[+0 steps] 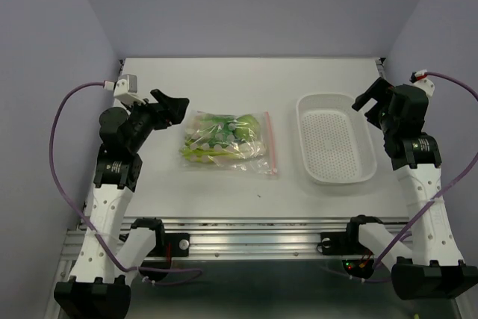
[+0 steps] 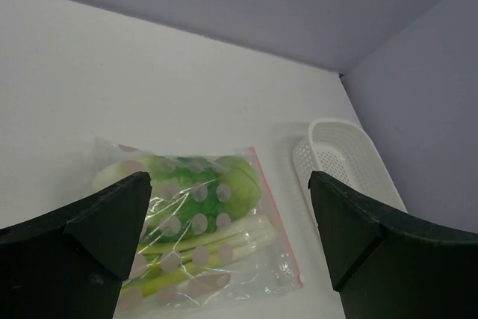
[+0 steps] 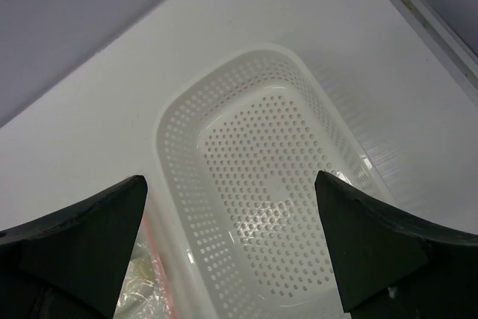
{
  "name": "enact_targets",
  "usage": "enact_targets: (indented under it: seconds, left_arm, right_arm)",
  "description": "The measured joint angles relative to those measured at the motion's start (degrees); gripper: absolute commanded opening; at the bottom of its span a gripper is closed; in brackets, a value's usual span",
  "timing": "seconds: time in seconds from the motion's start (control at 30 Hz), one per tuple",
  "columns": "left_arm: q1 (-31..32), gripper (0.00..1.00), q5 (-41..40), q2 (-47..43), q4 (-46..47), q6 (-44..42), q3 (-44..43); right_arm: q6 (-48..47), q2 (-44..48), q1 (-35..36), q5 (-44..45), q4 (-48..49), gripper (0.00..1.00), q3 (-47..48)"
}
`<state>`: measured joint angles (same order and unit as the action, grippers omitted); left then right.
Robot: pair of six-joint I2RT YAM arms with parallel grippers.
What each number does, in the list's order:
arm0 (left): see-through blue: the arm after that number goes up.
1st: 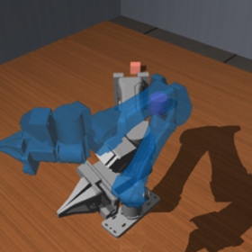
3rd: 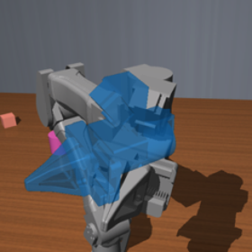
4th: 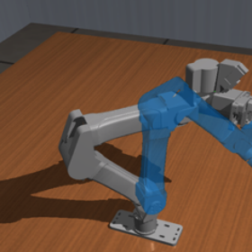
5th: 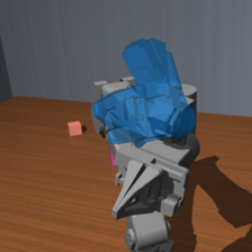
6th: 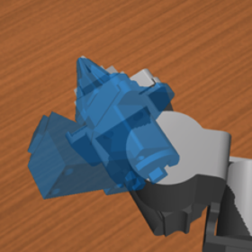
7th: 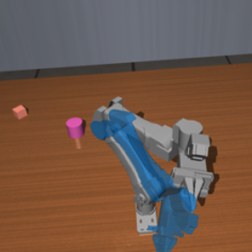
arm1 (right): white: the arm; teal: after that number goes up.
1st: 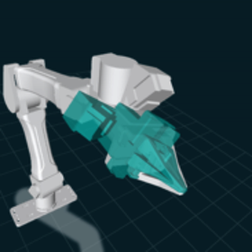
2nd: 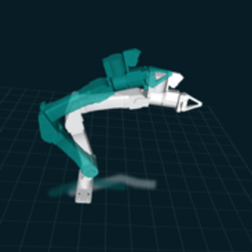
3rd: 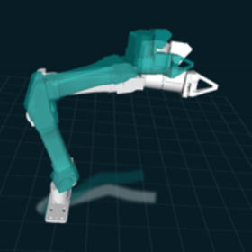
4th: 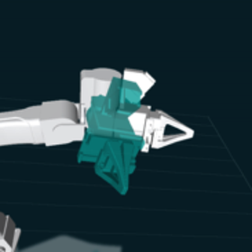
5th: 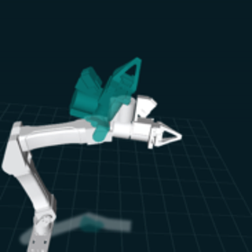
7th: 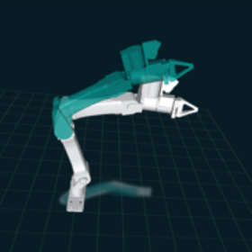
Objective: Open the zip-top bag and remove the fake food
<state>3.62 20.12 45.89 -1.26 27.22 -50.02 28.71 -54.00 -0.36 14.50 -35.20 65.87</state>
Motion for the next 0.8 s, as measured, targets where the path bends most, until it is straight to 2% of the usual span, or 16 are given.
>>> enact_targets:
  seconds: [0.13,0.27,0.47,0.67,0.8]
  left_arm:
    - [3.06,0.99,-0.87,1.68,2.36,0.46,1.7]
    - [13.64,0.99,-5.66,5.35,3.28,-1.18,1.68]
    - [31.12,0.99,-14.34,8.37,7.1,-11.8,1.86]
    - [40.61,0.99,-24.17,11.82,10.95,-19.47,4.72]
    - [48.76,0.99,-32.06,15.41,10.01,-20.63,6.84]
  right_arm:
    - [-0.02,0.0,0.0,0.04,0.17,1.0,0.0]
    - [-0.98,-0.02,0.0,0.07,0.5,1.0,-0.04]
    - [-1.99,-1.36,0.0,-0.39,1.29,1.0,-0.28]
    - [-3.19,-2.29,0.0,-2.99,1.44,1.0,-1.95]
    - [-3.69,-2.29,0.0,-5.64,1.51,1.0,-3.15]
